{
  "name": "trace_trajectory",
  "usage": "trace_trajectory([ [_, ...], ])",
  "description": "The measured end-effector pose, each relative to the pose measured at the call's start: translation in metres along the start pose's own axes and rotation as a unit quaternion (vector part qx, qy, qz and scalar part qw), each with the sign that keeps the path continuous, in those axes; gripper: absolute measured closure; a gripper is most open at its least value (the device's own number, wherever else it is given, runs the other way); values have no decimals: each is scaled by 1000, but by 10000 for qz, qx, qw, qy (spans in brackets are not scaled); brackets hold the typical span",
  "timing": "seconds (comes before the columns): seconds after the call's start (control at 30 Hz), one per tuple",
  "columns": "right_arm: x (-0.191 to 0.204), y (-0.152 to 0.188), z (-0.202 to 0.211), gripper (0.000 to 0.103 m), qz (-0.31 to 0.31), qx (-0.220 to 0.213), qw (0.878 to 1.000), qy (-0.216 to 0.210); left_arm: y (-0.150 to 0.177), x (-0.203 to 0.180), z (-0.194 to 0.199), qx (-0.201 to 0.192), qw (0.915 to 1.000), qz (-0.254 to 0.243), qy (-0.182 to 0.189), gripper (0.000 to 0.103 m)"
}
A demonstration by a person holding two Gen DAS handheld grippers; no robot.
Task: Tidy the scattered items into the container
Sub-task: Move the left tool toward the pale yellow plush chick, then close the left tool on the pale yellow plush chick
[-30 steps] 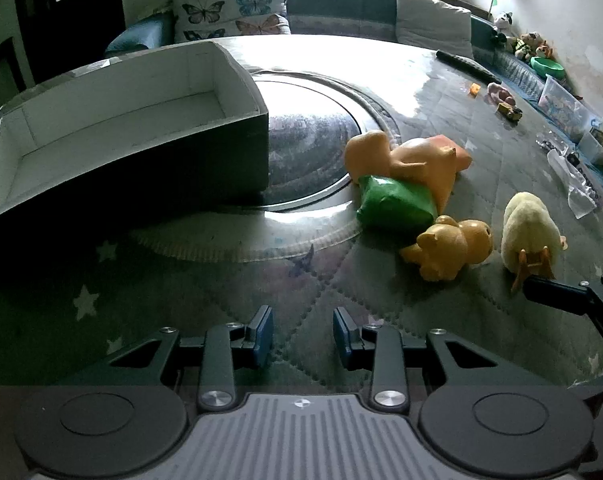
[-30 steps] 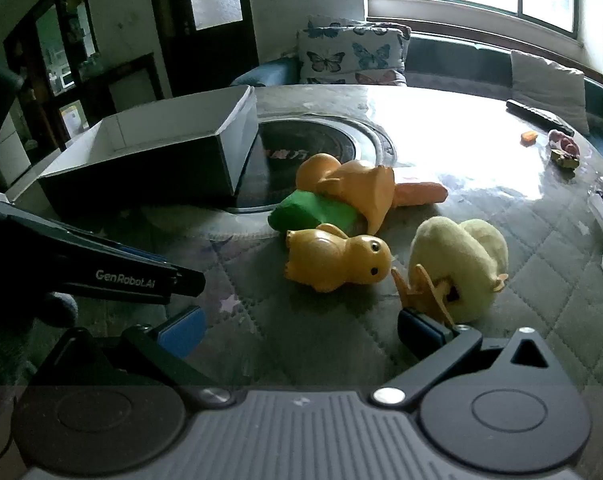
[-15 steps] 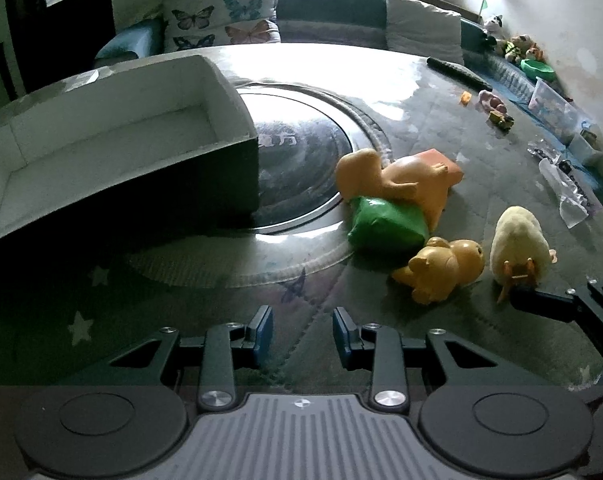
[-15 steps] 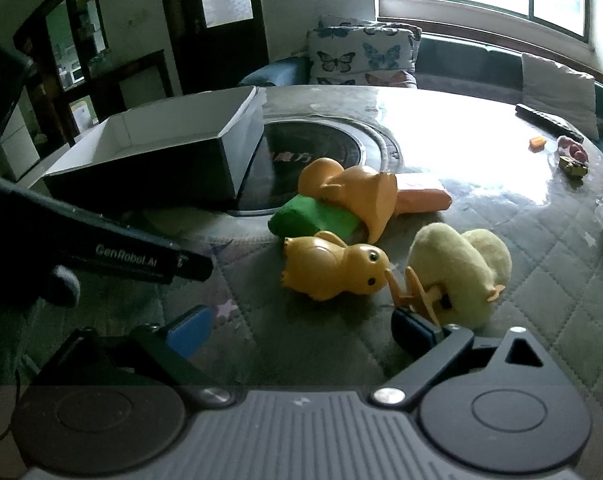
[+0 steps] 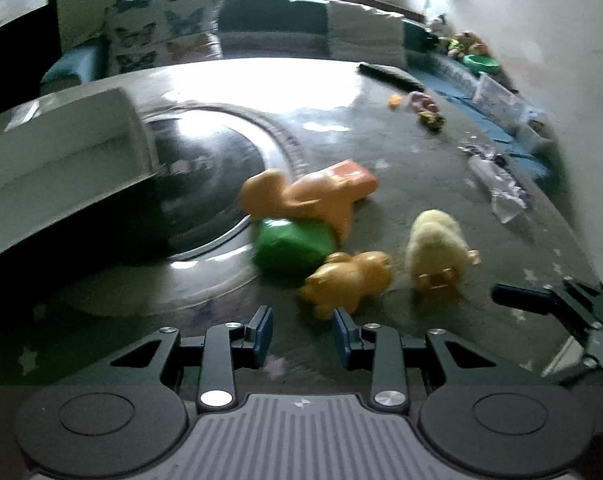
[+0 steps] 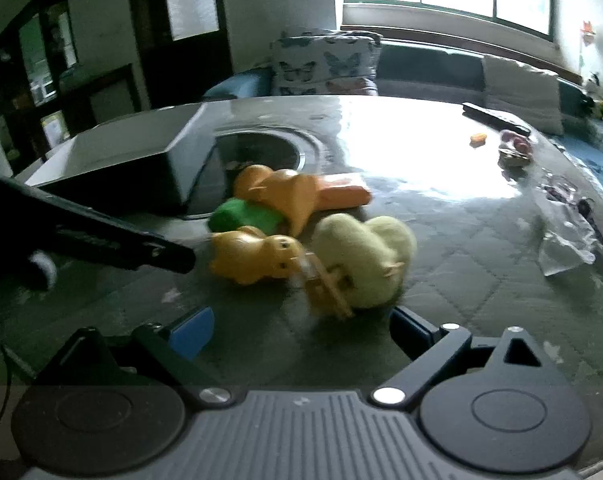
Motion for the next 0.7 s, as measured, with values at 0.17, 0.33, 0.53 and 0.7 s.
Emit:
trace_trajectory([
  [0.17, -16, -7, -5, 8, -136, -84, 9998, 81, -12, -16, -2, -16, 9998, -195, 57, 68],
  [0.33, -24, -11, -13, 10, -192, -112, 9997, 35, -27, -31, -6, 30, 9990, -349, 266, 68],
  [0.53, -32, -10, -21, 17, -288, -71, 9995, -58, -45, -47, -17, 224, 9968, -443, 621, 68],
  [0.7, -40, -8, -23, 20, -304, -32, 9995, -12, -54, -53, -28, 425, 9937, -385, 964, 68],
])
Point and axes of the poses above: each gripper's, at about its wrist camera, not at the fingertips, and z roughly against the way its jaws point, x to its left, y to its underside, the point moved 2 cm from there along -z, roughly the way its jaws point, and after that the axes turned 9 degrees about x, right-handed, at the moved point
